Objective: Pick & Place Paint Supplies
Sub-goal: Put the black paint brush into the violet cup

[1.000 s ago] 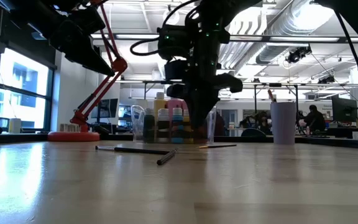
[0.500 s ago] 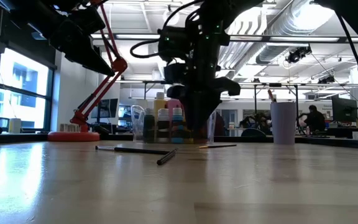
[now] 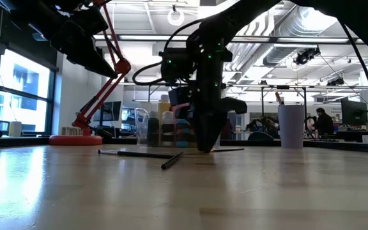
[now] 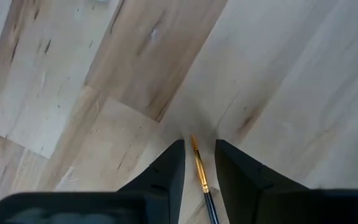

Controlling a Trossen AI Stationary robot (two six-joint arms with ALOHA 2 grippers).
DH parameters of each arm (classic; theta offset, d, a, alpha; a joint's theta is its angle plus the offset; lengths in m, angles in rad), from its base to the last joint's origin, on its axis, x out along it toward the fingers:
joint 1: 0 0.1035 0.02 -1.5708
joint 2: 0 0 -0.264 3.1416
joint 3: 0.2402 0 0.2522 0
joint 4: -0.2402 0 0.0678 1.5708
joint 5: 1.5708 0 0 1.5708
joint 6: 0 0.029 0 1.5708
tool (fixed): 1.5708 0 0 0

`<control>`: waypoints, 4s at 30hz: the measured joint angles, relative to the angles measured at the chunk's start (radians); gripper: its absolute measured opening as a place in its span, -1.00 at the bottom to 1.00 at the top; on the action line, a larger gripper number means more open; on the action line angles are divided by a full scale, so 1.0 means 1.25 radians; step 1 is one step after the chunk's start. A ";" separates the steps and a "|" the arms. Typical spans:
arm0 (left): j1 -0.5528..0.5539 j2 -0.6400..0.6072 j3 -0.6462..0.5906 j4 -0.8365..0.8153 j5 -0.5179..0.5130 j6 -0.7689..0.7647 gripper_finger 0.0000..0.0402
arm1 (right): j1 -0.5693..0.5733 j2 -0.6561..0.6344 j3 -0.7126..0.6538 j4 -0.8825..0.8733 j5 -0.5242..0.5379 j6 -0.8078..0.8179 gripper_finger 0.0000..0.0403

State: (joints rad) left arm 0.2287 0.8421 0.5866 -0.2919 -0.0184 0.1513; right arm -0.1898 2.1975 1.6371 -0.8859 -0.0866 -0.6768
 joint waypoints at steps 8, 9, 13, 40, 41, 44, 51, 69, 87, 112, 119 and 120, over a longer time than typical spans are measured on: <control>0.000 0.000 0.000 0.001 0.000 0.000 -0.01 | 0.005 0.010 0.001 -0.003 -0.001 -0.003 -0.76; 0.000 0.000 0.000 0.001 0.000 0.000 -0.01 | 0.005 0.011 0.001 -0.005 -0.001 -0.003 -0.81; 0.000 0.000 0.000 0.001 0.000 0.000 -0.01 | 0.005 0.011 0.001 -0.006 -0.001 -0.002 -0.97; 0.000 0.000 0.000 0.002 -0.001 0.001 -0.01 | -0.024 -0.125 -0.003 -0.009 -0.035 0.090 -0.99; 0.000 0.000 0.000 0.002 -0.001 0.001 -0.01 | -0.028 -0.135 -0.003 -0.009 -0.032 0.100 -0.99; 0.000 0.000 0.000 0.001 -0.001 0.001 -0.01 | -0.038 -0.172 -0.003 -0.004 0.003 0.114 -0.99; 0.000 0.000 0.000 -0.005 -0.001 0.000 -0.01 | -0.057 -0.290 -0.002 0.048 0.074 0.156 -0.99; 0.000 0.000 0.000 -0.052 0.007 -0.040 -0.01 | -0.124 -0.516 -0.002 0.016 0.283 0.276 -0.99; 0.000 0.000 0.000 -0.084 0.008 -0.065 -0.01 | -0.202 -0.936 -0.582 0.559 0.440 0.337 -0.99; 0.000 0.000 0.000 -0.080 0.003 -0.065 -0.01 | -0.300 -1.036 -0.905 1.096 0.733 0.365 -0.99; 0.000 0.000 0.000 -0.080 0.003 -0.065 -0.01 | -0.356 -0.953 -0.905 1.112 0.740 0.415 -0.99; 0.000 0.000 0.000 -0.080 0.003 -0.065 -0.01 | -0.365 -0.942 -0.905 1.115 0.740 0.421 -0.99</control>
State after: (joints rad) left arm 0.2287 0.8421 0.5866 -0.3916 -0.0151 0.0704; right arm -0.6458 1.0196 0.5064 0.5079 0.8389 -0.1507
